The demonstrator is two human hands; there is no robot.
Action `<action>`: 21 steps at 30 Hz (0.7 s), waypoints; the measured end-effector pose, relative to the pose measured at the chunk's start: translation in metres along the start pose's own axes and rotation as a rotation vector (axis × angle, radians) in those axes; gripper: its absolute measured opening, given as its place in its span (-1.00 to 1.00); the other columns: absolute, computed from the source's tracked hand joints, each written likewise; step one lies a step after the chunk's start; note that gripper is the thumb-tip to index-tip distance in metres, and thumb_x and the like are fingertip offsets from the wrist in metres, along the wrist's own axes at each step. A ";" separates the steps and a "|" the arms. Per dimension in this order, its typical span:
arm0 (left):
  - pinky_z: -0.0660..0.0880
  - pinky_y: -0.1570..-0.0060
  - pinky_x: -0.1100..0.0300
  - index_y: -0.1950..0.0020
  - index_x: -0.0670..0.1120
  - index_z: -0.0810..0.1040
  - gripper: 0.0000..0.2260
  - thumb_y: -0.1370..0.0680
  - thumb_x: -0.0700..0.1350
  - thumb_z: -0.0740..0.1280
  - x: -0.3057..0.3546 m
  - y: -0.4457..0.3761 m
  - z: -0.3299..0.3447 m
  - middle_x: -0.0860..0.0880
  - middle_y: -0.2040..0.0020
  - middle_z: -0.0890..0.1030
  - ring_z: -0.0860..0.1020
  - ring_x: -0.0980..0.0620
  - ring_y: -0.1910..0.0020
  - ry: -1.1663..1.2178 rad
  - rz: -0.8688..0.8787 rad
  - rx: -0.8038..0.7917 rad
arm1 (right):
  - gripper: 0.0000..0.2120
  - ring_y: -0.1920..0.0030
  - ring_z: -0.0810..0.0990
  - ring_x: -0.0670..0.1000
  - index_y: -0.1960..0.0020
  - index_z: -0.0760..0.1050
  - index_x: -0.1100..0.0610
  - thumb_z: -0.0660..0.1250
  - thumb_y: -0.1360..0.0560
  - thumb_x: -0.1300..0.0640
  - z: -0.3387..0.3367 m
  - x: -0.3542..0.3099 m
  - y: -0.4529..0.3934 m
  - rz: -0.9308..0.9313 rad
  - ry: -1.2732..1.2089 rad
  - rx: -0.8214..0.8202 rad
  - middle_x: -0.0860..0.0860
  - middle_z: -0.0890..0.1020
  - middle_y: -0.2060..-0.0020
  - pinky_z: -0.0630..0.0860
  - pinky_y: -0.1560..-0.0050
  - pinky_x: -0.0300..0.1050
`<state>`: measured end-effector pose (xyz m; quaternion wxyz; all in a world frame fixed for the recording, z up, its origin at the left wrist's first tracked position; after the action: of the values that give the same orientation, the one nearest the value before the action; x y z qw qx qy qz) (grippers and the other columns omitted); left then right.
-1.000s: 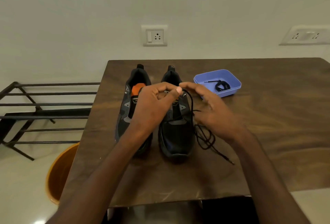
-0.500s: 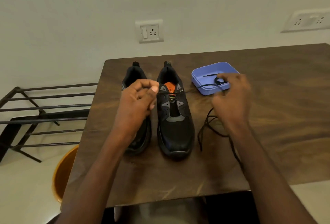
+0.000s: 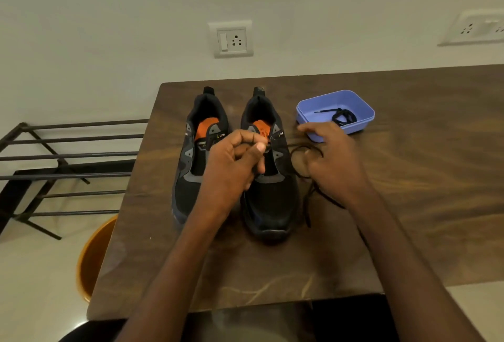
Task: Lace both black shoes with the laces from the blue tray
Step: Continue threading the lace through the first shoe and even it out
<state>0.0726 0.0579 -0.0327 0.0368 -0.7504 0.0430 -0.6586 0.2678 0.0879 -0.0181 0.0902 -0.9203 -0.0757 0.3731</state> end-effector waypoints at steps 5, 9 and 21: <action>0.43 0.50 0.24 -0.14 -0.15 0.53 -0.81 -0.64 -0.05 0.38 -0.010 0.002 0.001 -0.12 0.31 0.62 0.47 0.01 0.46 0.044 -0.065 0.088 | -0.63 -0.16 0.64 -0.16 -0.34 0.59 0.04 0.46 -0.55 0.23 0.029 -0.051 0.012 -0.284 -0.206 -0.210 -0.10 0.69 -0.12 0.53 -0.21 -0.30; 0.55 0.24 0.22 -0.12 -0.09 0.53 -0.84 -0.68 -0.01 0.32 0.004 0.002 0.000 -0.06 0.21 0.62 0.57 0.13 0.28 -0.187 0.106 0.118 | -0.91 0.24 0.68 -0.12 -0.03 0.68 0.05 0.42 -0.59 0.19 0.016 -0.030 0.009 -0.052 -0.247 0.045 -0.08 0.70 0.24 0.62 0.17 -0.25; 0.00 -0.45 -0.52 -0.63 0.28 0.11 -0.46 -0.66 0.27 0.13 -0.021 0.007 -0.023 0.08 -0.70 -0.08 -0.21 -0.11 -0.67 -1.154 0.033 0.084 | -0.87 0.01 0.62 -0.17 -0.14 0.59 -0.09 0.36 -0.63 0.09 0.044 0.018 0.034 0.378 -0.353 0.100 -0.14 0.66 0.05 0.59 -0.01 -0.13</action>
<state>0.0466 0.0536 -0.0515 0.0943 -0.9852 0.0016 -0.1432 0.2519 0.0635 -0.0688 0.0494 -0.8331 0.1017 0.5415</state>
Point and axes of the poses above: each hand's wrist, its own y-axis away from the middle knuckle, its own z-axis out of the palm, x = y × z, the point moved 10 cm from there along -y, towards the middle knuckle
